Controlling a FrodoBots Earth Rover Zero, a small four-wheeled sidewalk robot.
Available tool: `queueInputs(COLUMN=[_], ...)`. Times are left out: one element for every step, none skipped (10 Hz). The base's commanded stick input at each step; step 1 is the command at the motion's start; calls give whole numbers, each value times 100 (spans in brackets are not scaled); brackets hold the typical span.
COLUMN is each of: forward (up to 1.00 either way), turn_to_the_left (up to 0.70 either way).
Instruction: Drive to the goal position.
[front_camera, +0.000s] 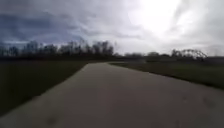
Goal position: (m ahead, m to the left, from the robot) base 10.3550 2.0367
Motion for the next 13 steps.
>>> queueInputs(forward=[100, 100, 100, 100, 100, 100, 100, 100, 100, 100, 100, 100, 100], turn_to_the_left=[24, 0, 0, 0, 0, 0, 0, 0, 0, 0, 0, 0, 0])
